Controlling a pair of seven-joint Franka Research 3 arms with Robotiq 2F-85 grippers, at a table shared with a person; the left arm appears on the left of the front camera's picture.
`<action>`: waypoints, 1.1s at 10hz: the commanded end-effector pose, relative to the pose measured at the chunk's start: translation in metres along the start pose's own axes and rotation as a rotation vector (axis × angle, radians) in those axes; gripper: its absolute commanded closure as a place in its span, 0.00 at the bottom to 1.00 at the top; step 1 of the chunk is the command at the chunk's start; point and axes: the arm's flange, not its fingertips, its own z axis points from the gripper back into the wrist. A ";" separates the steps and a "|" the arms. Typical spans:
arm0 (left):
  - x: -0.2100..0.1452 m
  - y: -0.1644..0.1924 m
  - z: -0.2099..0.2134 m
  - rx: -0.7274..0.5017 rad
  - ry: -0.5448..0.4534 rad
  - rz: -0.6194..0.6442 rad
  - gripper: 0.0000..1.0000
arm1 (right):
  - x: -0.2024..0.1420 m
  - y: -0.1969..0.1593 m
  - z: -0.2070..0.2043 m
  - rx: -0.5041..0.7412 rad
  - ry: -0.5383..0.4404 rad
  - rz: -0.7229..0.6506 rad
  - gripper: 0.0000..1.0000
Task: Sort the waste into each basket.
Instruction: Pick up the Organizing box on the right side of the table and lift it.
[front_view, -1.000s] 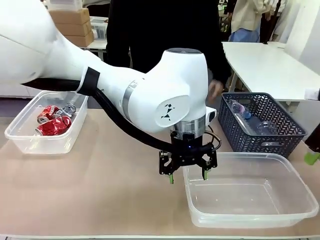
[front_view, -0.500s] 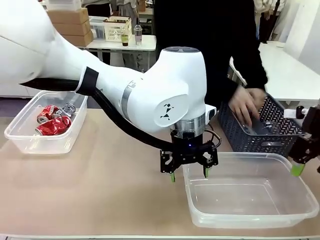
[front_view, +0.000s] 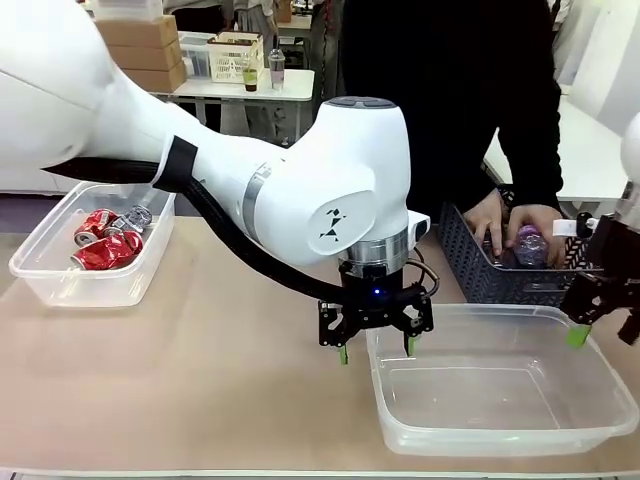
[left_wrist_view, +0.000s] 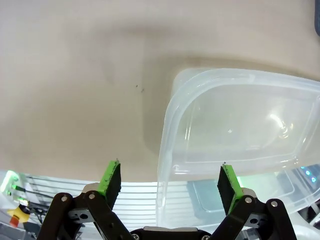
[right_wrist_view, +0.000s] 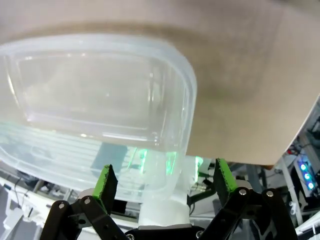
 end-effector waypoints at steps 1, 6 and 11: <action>0.001 0.005 -0.002 -0.022 0.001 -0.013 0.00 | -0.035 0.005 -0.075 -0.004 -0.072 -0.023 0.00; 0.002 0.005 -0.002 -0.024 0.006 -0.017 0.00 | -0.035 0.004 -0.105 -0.033 -0.001 -0.021 0.00; 0.005 0.007 -0.002 -0.032 -0.023 -0.040 0.64 | -0.045 0.007 -0.103 -0.043 0.045 0.017 0.59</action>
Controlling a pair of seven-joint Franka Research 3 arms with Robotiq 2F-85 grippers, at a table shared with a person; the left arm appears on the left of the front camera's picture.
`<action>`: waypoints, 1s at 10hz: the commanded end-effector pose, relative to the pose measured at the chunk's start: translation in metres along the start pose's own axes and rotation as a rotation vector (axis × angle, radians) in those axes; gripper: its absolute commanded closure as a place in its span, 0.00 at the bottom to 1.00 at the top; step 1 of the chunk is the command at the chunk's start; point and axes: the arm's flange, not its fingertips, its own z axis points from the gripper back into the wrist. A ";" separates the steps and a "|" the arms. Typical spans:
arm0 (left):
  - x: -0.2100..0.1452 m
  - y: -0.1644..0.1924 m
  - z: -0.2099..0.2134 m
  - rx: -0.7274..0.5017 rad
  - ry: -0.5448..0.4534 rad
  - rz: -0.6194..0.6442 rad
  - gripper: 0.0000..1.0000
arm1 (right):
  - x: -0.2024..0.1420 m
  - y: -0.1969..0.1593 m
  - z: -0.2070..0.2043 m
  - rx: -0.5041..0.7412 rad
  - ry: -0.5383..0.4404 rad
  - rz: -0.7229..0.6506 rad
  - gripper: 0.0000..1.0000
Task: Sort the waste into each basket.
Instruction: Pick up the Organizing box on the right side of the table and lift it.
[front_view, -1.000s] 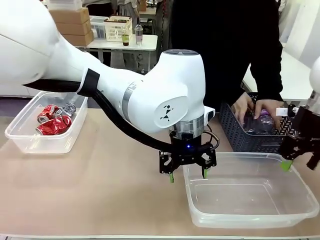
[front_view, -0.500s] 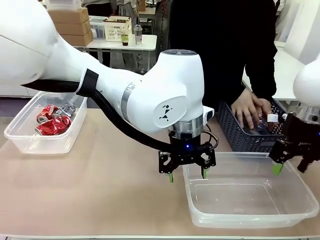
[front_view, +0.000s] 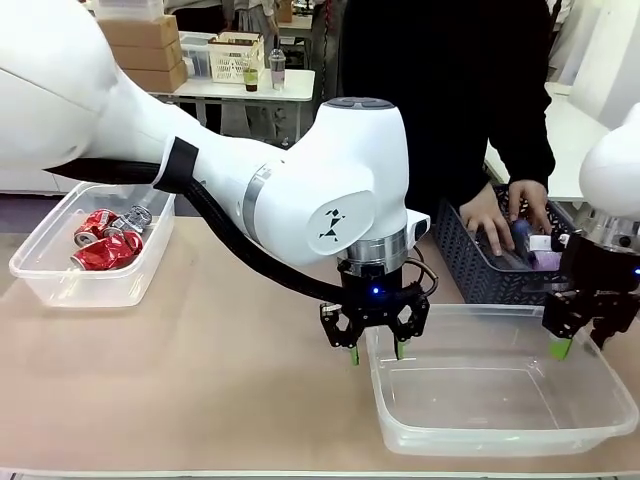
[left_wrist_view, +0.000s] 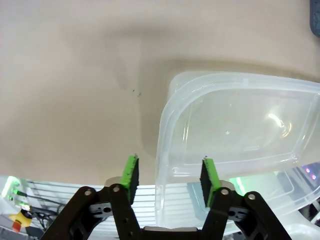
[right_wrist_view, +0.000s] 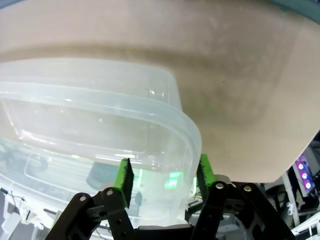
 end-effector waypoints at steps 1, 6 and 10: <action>0.001 0.007 -0.003 -0.021 -0.016 -0.017 1.00 | -0.072 0.007 -0.072 -0.034 0.002 0.003 1.00; 0.001 0.008 -0.004 -0.016 -0.016 -0.014 1.00 | -0.074 0.006 -0.072 -0.039 0.012 -0.017 1.00; 0.001 0.017 0.006 -0.061 -0.004 -0.017 1.00 | -0.077 0.004 -0.063 -0.018 0.006 -0.054 1.00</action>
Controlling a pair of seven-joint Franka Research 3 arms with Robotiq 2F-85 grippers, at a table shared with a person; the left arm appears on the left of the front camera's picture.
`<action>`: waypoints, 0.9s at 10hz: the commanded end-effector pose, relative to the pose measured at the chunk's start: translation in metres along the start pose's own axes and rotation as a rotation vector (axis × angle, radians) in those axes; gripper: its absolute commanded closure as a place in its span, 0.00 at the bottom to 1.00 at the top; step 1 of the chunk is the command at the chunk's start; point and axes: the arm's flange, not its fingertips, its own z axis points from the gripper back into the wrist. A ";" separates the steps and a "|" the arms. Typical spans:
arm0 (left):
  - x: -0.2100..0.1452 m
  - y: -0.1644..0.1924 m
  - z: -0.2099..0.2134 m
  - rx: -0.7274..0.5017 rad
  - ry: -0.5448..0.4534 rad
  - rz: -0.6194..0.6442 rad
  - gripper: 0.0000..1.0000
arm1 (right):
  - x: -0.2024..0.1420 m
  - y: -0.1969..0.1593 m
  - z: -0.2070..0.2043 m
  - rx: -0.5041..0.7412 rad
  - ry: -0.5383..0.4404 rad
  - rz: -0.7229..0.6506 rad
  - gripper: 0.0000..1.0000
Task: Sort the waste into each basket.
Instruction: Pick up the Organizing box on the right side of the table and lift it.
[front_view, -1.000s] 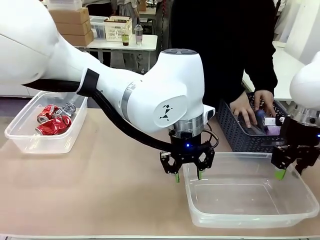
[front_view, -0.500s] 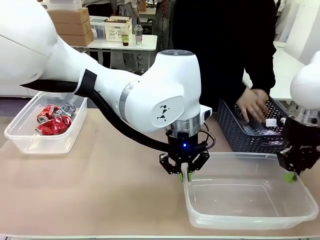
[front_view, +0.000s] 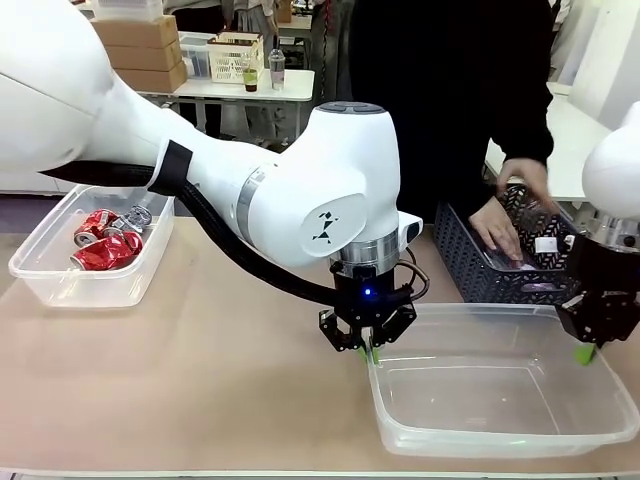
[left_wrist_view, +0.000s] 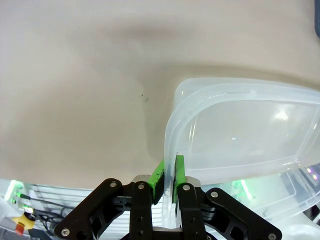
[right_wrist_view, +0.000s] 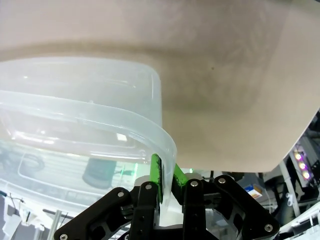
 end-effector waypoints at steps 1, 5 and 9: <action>-0.003 0.014 0.018 -0.078 0.001 -0.018 1.00 | -0.074 0.010 -0.055 0.030 0.012 -0.039 1.00; -0.011 0.066 0.105 -0.094 0.066 0.005 1.00 | -0.084 0.023 0.054 0.029 0.108 -0.134 1.00; -0.033 0.127 0.160 -0.116 -0.019 0.106 0.99 | -0.036 0.067 0.134 0.091 0.068 -0.069 1.00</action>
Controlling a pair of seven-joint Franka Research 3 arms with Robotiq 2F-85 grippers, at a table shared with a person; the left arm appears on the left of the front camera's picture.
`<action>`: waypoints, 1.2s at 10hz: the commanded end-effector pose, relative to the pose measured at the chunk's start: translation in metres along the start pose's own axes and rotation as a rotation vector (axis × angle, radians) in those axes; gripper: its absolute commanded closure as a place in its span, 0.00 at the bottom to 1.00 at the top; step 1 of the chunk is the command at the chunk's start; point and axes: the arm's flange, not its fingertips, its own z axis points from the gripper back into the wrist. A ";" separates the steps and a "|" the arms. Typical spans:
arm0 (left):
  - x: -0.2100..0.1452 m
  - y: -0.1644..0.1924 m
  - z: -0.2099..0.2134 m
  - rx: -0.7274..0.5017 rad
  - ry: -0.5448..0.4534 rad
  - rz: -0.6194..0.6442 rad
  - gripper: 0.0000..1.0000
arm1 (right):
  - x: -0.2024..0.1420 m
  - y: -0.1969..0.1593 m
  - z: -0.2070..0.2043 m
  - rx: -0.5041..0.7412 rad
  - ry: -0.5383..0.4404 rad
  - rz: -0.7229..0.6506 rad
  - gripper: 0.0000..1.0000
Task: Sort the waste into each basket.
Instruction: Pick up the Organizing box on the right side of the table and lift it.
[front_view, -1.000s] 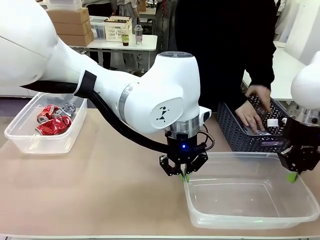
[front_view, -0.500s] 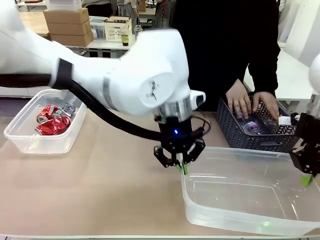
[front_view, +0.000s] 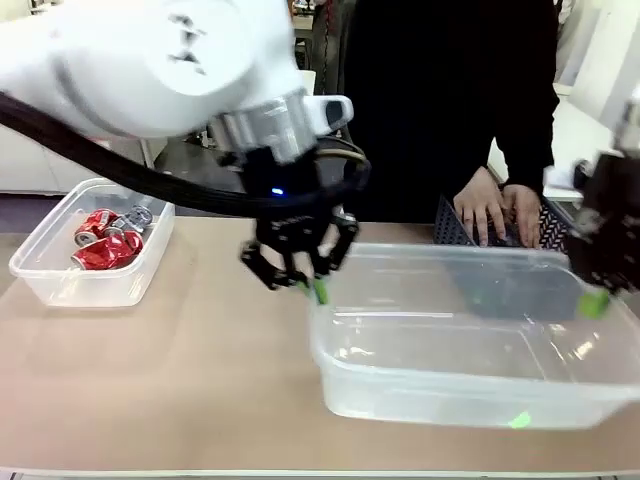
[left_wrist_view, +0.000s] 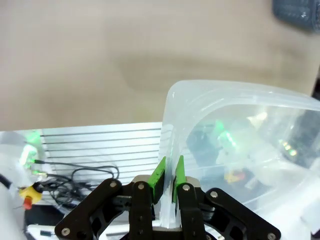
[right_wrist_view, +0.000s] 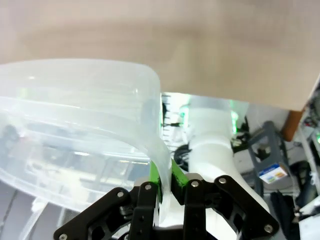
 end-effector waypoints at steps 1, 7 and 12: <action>0.003 0.055 0.016 0.016 -0.064 0.093 0.99 | 0.033 0.006 0.027 -0.006 0.029 -0.004 1.00; 0.100 0.181 0.084 0.050 -0.114 0.146 0.99 | 0.102 0.095 0.039 0.036 0.070 0.064 1.00; 0.086 0.155 0.065 -0.024 -0.090 0.122 0.99 | 0.114 0.143 0.029 0.120 0.023 0.094 1.00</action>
